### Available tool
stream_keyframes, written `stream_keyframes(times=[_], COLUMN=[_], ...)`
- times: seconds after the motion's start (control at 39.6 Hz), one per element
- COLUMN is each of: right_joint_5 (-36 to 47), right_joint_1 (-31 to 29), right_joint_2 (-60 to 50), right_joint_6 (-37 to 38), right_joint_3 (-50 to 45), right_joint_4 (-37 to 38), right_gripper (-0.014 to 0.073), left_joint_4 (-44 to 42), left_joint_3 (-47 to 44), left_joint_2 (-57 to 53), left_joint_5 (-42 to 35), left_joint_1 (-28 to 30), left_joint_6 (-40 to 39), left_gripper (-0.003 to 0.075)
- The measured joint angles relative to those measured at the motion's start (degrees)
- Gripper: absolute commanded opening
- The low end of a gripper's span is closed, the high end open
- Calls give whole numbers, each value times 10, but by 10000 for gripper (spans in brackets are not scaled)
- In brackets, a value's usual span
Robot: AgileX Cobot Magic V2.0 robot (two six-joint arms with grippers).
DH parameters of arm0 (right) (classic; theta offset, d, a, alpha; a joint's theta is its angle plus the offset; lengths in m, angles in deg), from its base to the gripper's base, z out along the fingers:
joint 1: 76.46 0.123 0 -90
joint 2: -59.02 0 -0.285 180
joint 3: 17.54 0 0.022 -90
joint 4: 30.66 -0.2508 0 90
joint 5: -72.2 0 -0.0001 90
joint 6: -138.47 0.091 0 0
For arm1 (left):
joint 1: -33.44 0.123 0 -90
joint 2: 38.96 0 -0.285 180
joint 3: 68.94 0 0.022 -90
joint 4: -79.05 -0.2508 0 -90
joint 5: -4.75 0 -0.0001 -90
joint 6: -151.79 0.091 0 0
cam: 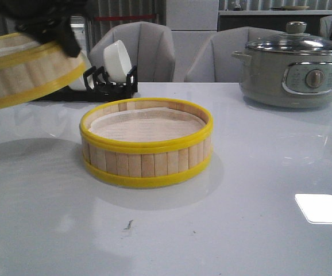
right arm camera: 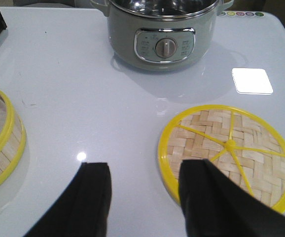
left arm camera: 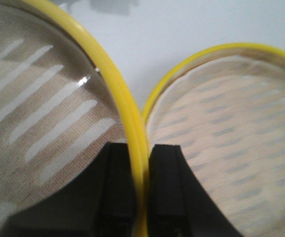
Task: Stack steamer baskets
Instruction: 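Lift the basket with the left gripper and lower it onto the centre basket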
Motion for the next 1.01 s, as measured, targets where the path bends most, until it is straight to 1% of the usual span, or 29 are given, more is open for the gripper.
stream_keyframes(times=[0.25,0.48,0.66,1.01], right_joint_5=[0,0,0,0], right_joint_1=[0,0,0,0], right_joint_2=[0,0,0,0], right_joint_6=[0,0,0,0], right_joint_3=[0,0,0,0], right_joint_4=[0,0,0,0], right_gripper=[423,423,423,423], left_joint_4=[2,2,0,-2], left_joint_3=[72,126,140,144], left_joint_2=[42,120,158,168], left_joint_5=[22,66,73,69], left_joint_1=[-117,-178,-204,-208], left_joint_6=[0,0,0,0], left_gripper=[86,86,86,86])
